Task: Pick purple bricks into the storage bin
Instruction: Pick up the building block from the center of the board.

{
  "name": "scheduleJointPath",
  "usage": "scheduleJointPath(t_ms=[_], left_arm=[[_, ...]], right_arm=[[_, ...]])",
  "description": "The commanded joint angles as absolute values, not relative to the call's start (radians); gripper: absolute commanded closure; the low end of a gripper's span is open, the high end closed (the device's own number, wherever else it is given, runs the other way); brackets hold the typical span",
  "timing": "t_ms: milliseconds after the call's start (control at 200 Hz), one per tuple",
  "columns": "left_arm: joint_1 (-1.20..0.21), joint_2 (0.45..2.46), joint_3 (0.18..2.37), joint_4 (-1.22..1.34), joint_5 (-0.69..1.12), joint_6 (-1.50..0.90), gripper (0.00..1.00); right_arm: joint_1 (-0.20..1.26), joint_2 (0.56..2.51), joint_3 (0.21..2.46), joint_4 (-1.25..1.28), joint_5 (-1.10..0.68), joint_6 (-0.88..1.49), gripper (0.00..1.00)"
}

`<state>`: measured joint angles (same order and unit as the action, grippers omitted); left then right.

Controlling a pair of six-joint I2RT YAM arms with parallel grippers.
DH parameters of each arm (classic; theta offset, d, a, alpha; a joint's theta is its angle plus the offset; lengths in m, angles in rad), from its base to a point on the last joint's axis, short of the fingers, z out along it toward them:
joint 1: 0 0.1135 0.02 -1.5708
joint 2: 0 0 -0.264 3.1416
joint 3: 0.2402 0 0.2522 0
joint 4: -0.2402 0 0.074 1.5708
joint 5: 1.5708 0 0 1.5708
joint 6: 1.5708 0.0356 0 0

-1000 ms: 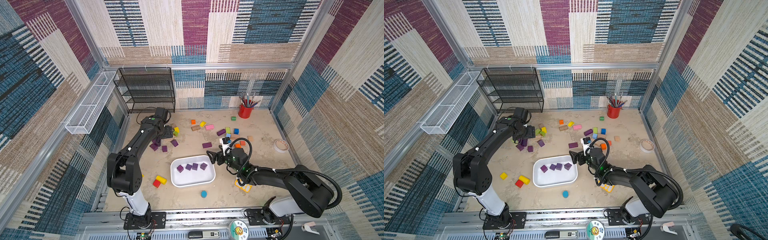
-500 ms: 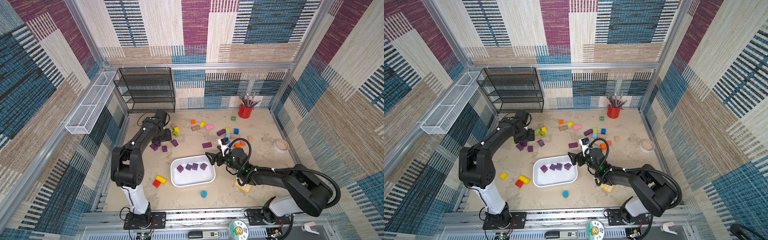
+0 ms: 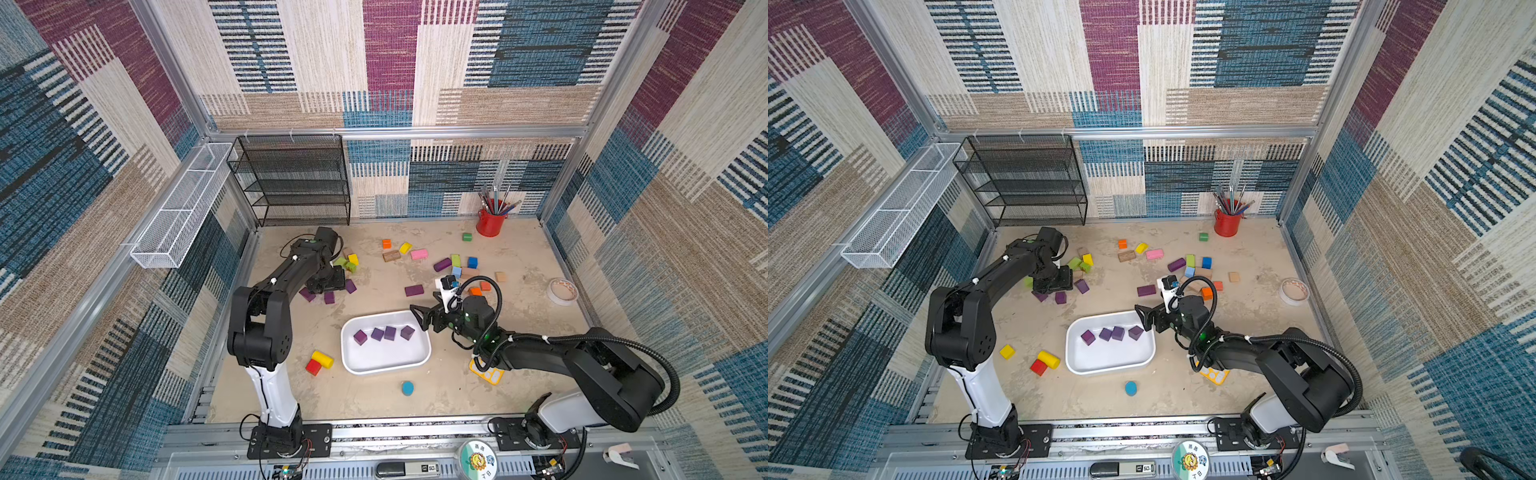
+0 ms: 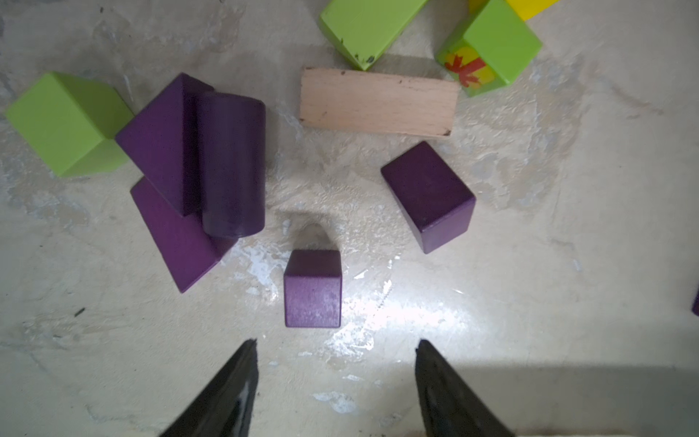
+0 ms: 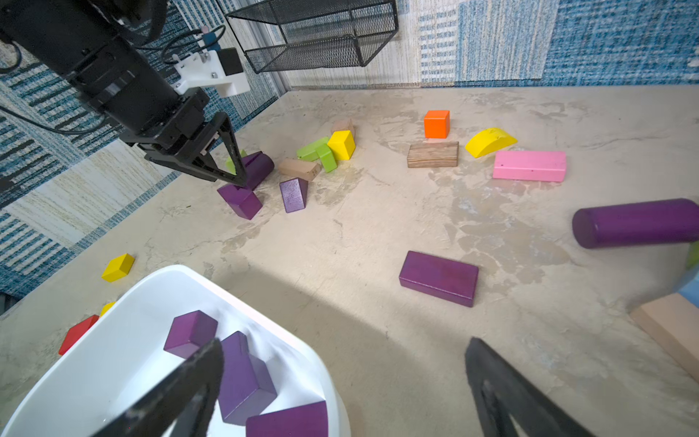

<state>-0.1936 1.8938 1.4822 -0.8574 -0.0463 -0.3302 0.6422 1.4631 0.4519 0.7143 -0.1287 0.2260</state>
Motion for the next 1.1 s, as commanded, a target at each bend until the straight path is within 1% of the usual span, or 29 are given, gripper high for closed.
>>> scheduleJointPath(t_ms=[0,185,536,756,811,921,1092], left_arm=[[-0.192,1.904,1.477,-0.868,-0.039,-0.307,0.33],[-0.186,1.922,1.474,-0.874,-0.049,-0.302,0.36],[-0.178,1.969,1.466,-0.87,-0.047,-0.304,0.42],[-0.173,1.991,1.482,-0.87,-0.043,-0.3,0.45],[-0.173,1.994,1.483,-0.87,-0.041,-0.299,0.48],[-0.172,1.997,1.482,-0.87,-0.037,-0.299,0.5],[-0.172,2.002,1.482,-0.867,-0.034,-0.298,0.52]], right_arm=[[0.648,1.472,0.463,0.754,-0.173,0.207,0.0],[0.666,1.498,0.499,0.72,-0.226,0.174,0.0],[0.704,1.578,0.583,0.632,-0.255,0.16,0.01],[0.704,1.589,0.606,0.595,-0.238,0.172,0.01],[0.704,1.595,0.615,0.585,-0.236,0.176,0.01],[0.703,1.593,0.617,0.582,-0.232,0.189,0.01],[0.687,1.578,0.617,0.576,-0.257,0.216,0.0]])
